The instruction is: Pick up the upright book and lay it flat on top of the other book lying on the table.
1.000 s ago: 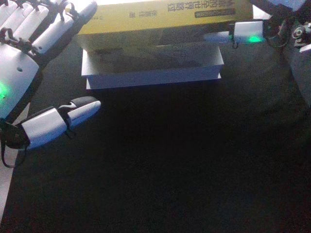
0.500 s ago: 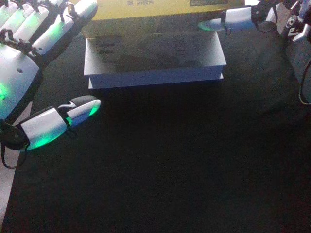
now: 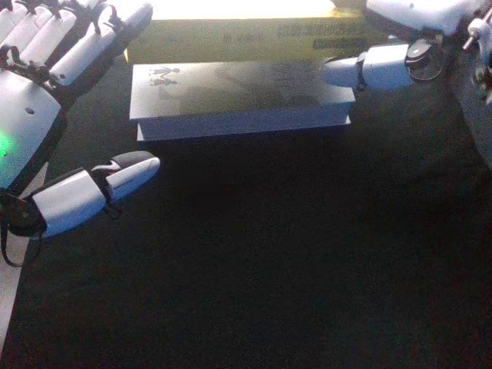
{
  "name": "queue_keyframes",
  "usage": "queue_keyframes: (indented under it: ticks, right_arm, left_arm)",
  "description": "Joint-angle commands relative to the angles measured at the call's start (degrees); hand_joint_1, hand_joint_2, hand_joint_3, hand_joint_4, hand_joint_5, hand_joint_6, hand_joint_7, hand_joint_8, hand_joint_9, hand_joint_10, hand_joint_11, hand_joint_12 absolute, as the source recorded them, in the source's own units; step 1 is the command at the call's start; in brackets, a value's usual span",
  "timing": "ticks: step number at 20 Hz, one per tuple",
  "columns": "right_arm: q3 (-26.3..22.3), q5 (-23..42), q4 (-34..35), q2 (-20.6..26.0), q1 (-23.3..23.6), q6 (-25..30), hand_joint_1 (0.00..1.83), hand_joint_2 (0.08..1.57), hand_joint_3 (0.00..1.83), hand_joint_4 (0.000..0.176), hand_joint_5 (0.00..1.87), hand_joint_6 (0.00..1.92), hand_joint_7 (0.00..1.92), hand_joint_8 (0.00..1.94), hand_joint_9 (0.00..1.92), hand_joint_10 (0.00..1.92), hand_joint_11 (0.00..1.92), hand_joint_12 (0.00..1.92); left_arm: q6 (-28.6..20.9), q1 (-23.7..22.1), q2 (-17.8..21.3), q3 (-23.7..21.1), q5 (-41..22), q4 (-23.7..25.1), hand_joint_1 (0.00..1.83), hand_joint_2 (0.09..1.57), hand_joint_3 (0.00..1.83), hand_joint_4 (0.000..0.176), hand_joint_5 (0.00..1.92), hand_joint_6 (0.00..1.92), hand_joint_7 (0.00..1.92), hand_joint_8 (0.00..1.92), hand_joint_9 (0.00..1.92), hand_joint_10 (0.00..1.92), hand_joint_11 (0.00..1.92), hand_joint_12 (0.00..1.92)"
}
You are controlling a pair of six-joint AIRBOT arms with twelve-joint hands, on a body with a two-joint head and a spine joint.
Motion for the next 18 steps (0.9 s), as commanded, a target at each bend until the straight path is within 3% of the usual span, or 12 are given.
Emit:
queue_keyframes:
  ticks: [1, 2, 3, 6, 7, 8, 9, 12, 13, 15, 17, 18]
  right_arm:
    - [-0.75, 4.9, 0.63, 1.14, 0.6, 1.84, 0.19, 1.25, 0.0, 0.0, 0.0, 0.0, 0.0, 0.0, 0.0, 0.12, 0.0, 0.76]
    - [-1.46, 5.18, 0.47, 1.84, 0.6, 2.01, 0.17, 1.24, 0.0, 0.0, 0.0, 0.0, 0.0, 0.0, 0.0, 0.02, 0.0, 0.42]
    - [-2.76, 5.93, 0.37, 3.07, 0.6, 2.21, 0.18, 1.2, 0.0, 0.0, 0.0, 0.0, 0.0, 0.0, 0.0, 0.0, 0.0, 0.43]
    - [-5.07, 7.65, -0.92, 4.77, 0.62, 3.51, 0.21, 1.17, 0.0, 0.0, 0.0, 0.0, 0.0, 0.0, 0.0, 0.0, 0.0, 0.42]
    - [-5.84, 8.63, -1.49, 5.46, 0.62, 4.6, 0.14, 1.14, 0.0, 0.0, 0.0, 0.0, 0.0, 0.0, 0.0, 0.0, 0.0, 0.64]
    - [-7.12, 10.11, -1.57, 6.59, 0.63, 5.0, 0.13, 1.15, 0.0, 0.014, 0.0, 0.0, 0.0, 0.0, 0.0, 0.0, 0.0, 0.45]
    - [-8.41, 11.44, -1.57, 7.72, 0.64, 5.03, 0.09, 1.17, 0.0, 0.017, 0.0, 0.0, 0.0, 0.0, 0.0, 0.0, 0.0, 0.09]
    - [-12.59, 16.87, -1.53, 11.34, 0.64, 5.03, 0.13, 1.18, 0.0, 0.013, 0.0, 0.0, 0.0, 0.0, 0.0, 0.0, 0.0, 0.0]
    - [-14.15, 18.52, -1.5, 12.83, 0.64, 5.03, 0.11, 1.18, 0.01, 0.0, 0.0, 0.0, 0.0, 0.0, 0.0, 0.0, 0.0, 0.0]
    - [-17.26, 21.7, -1.5, 16.0, 0.64, 5.03, 0.08, 1.19, 0.01, 0.013, 0.0, 0.0, 0.0, 0.0, 0.0, 0.0, 0.0, 0.0]
    - [-19.94, 24.79, -1.19, 19.64, 0.64, 5.03, 0.08, 1.19, 0.01, 0.055, 0.0, 0.0, 0.0, 0.0, 0.0, 0.0, 0.0, 0.0]
    - [-21.06, 26.37, -0.76, 21.31, 0.64, 5.03, 0.1, 1.17, 0.0, 0.048, 0.0, 0.0, 0.0, 0.0, 0.0, 0.0, 0.0, 0.0]
  left_arm:
    - [-0.03, -0.24, 0.21, 0.05, -7.22, 1.34, 0.49, 1.13, 0.0, 0.176, 0.0, 0.0, 0.0, 0.0, 0.0, 0.0, 0.0, 0.0]
    - [-0.04, -0.21, 0.21, 0.02, -7.21, 1.28, 0.49, 1.14, 0.01, 0.176, 0.0, 0.0, 0.0, 0.0, 0.0, 0.0, 0.0, 0.0]
    - [-0.04, -0.12, 0.21, 0.01, -7.17, 1.22, 0.46, 1.14, 0.0, 0.171, 0.0, 0.0, 0.0, 0.0, 0.0, 0.0, 0.0, 0.0]
    - [-0.05, 0.16, 0.29, -0.05, -7.19, 0.83, 0.45, 1.14, 0.0, 0.176, 0.0, 0.0, 0.0, 0.0, 0.0, 0.0, 0.0, 0.0]
    - [-0.05, 0.21, 0.32, -0.08, -7.18, 0.79, 0.47, 1.13, 0.0, 0.176, 0.0, 0.0, 0.0, 0.0, 0.0, 0.0, 0.0, 0.0]
    - [-0.05, 0.25, 0.4, -0.12, -7.11, 0.76, 0.47, 1.14, 0.0, 0.176, 0.0, 0.0, 0.0, 0.0, 0.0, 0.0, 0.0, 0.0]
    - [-0.05, 0.29, 0.46, -0.13, -7.04, 0.69, 0.48, 1.14, 0.0, 0.176, 0.0, 0.0, 0.0, 0.0, 0.0, 0.0, 0.0, 0.0]
    - [-0.05, 0.71, 1.07, -0.38, -7.1, 0.43, 0.5, 1.12, 0.0, 0.176, 0.0, 0.0, 0.0, 0.0, 0.0, 0.0, 0.0, 0.0]
    - [-0.05, 0.89, 1.34, -0.49, -7.18, 0.41, 0.51, 1.11, 0.0, 0.176, 0.0, 0.0, 0.0, 0.0, 0.0, 0.0, 0.0, 0.0]
    - [-0.05, 1.06, 1.77, -0.64, -7.45, 0.4, 0.51, 1.11, 0.0, 0.168, 0.0, 0.0, 0.0, 0.0, 0.0, 0.0, 0.0, 0.0]
    - [-0.04, 1.22, 2.2, -0.8, -7.68, 0.36, 0.54, 1.12, 0.0, 0.175, 0.0, 0.0, 0.0, 0.0, 0.0, 0.0, 0.0, 0.0]
    - [-0.04, 1.36, 2.48, -0.92, -7.8, 0.36, 0.51, 1.12, 0.0, 0.176, 0.0, 0.0, 0.0, 0.0, 0.0, 0.0, 0.0, 0.0]
